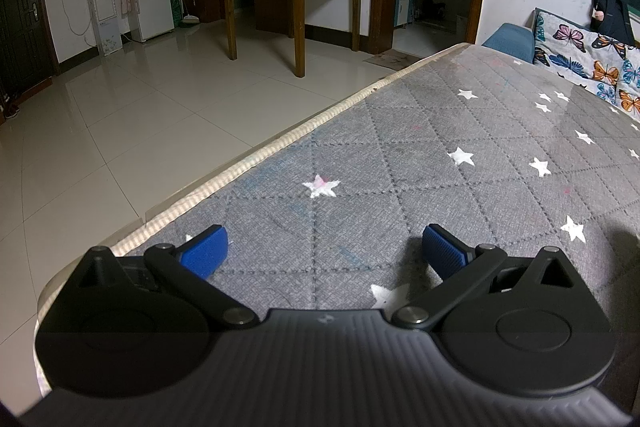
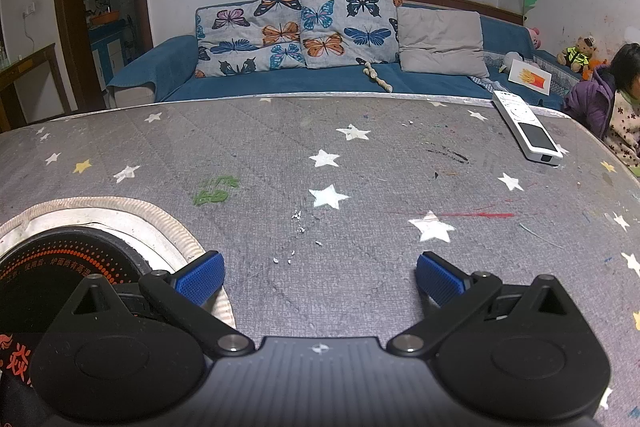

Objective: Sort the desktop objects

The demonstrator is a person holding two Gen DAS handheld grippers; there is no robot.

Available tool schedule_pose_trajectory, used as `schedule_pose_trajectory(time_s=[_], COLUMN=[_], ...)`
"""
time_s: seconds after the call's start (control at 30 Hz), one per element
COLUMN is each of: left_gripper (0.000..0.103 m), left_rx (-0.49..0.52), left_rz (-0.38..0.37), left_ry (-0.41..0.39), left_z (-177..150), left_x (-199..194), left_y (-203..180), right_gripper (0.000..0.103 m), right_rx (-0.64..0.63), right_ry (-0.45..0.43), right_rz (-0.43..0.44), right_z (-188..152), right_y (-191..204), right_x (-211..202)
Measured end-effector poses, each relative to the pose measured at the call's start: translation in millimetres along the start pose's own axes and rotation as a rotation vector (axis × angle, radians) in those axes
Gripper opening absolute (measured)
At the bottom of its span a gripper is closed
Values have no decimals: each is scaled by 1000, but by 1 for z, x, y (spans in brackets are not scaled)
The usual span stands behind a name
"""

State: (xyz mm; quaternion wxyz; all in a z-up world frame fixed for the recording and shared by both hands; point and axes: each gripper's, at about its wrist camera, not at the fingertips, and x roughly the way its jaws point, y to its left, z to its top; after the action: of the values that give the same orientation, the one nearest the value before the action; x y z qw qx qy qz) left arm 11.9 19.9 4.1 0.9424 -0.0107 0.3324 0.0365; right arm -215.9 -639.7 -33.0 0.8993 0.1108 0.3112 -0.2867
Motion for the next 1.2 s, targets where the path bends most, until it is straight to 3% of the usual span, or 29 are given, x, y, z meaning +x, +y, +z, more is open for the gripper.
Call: schedule_pose_trajectory(time_s=[1.2], left_gripper=[103], left_rx=[0], left_rz=[0], left_ry=[0], left_z=[0], left_x=[0], left_y=[0], right_gripper=[103], right_rx=[0], right_ry=[0], right_rz=[0], right_z=[0], right_y=[0], right_x=[0])
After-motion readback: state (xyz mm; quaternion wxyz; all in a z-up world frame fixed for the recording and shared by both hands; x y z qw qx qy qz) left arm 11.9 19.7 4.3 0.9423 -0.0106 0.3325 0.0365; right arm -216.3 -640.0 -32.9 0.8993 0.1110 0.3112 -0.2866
